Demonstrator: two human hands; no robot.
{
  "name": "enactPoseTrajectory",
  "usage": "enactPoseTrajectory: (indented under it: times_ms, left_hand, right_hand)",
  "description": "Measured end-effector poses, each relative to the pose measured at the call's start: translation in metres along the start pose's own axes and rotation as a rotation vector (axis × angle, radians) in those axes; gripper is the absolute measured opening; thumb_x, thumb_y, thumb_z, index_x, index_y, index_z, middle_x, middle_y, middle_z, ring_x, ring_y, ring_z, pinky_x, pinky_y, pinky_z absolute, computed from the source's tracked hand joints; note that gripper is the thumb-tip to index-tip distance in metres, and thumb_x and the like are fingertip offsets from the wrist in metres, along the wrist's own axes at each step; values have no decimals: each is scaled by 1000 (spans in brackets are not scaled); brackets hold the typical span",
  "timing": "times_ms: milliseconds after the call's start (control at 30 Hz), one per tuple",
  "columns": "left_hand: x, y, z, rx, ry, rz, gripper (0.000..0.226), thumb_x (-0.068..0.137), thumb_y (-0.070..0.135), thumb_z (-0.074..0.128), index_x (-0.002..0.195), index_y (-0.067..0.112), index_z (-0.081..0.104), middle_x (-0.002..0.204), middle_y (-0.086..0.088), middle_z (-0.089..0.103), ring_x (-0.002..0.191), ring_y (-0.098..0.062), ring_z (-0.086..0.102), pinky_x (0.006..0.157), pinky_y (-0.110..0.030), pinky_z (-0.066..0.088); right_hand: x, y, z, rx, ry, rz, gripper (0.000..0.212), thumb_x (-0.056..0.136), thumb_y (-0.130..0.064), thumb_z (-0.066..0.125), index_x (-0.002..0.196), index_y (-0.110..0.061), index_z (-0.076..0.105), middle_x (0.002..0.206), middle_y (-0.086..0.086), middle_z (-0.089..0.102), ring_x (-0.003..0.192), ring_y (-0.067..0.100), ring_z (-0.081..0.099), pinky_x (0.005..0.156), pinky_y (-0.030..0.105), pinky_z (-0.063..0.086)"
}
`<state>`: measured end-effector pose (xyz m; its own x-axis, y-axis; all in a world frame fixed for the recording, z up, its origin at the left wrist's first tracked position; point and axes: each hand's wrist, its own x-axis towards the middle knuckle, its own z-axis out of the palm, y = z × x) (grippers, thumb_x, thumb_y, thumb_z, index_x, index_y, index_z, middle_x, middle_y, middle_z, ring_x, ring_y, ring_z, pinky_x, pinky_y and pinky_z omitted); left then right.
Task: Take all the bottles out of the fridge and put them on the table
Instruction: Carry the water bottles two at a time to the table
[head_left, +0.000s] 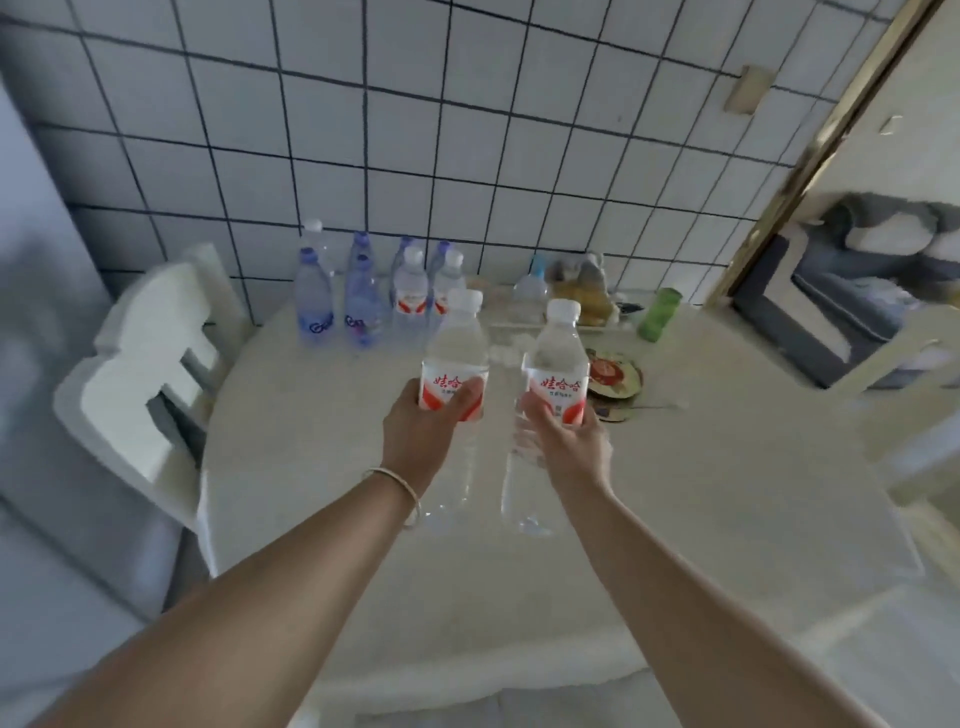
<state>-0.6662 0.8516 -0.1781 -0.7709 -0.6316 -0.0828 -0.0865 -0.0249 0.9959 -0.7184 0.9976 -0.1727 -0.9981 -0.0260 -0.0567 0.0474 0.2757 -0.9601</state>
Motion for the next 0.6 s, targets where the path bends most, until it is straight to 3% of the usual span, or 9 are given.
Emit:
enactPoseTrajectory:
  times_ms: [133, 233, 367, 433, 500, 600]
  left_hand:
    - [49, -20, -22, 47, 97, -40, 31, 78, 46, 69, 94, 20, 63, 89, 1, 68, 84, -18, 65, 80, -31, 51]
    - [92, -31, -38, 53, 135, -81, 35, 78, 44, 69, 96, 15, 66, 87, 0, 69, 76, -14, 63, 68, -27, 48]
    - [149, -43, -55, -17, 125, -118, 33, 75, 42, 73, 96, 17, 67, 90, -5, 72, 82, -22, 68, 75, -35, 55]
    - [176, -47, -64, -32, 74, -119, 41, 68, 42, 78, 99, 19, 65, 94, -6, 73, 86, -22, 70, 75, -33, 57]
    - [202, -54, -72, -28, 12, -118, 42, 71, 24, 79, 108, 15, 61, 97, -8, 71, 87, -20, 70, 69, -25, 57]
    - [238, -66, -82, -22, -50, -114, 43, 71, 1, 77, 108, 11, 58, 88, -3, 69, 71, -5, 70, 56, -17, 54]
  right_hand:
    - [39, 6, 58, 24, -130, 75, 52, 51, -66, 71, 88, -29, 64, 83, -5, 73, 80, 15, 71, 75, 47, 58]
    - [67, 3, 101, 17, -207, 98, 53, 50, -63, 73, 87, -25, 65, 82, -3, 73, 79, 17, 71, 76, 47, 58]
    - [106, 1, 155, -48, -318, 87, 45, 58, -49, 79, 90, -20, 63, 81, -4, 71, 79, 17, 69, 75, 36, 57]
    - [124, 0, 178, -82, -368, 79, 45, 58, -45, 81, 91, -21, 60, 82, -4, 70, 77, 14, 68, 66, 30, 56]
    - [140, 0, 200, -134, -416, 47, 43, 62, -40, 81, 95, -24, 58, 82, -8, 68, 74, 8, 65, 59, 20, 48]
    - [164, -1, 228, -189, -441, 17, 48, 62, -39, 83, 100, -29, 55, 81, -15, 65, 74, 1, 63, 59, 16, 46]
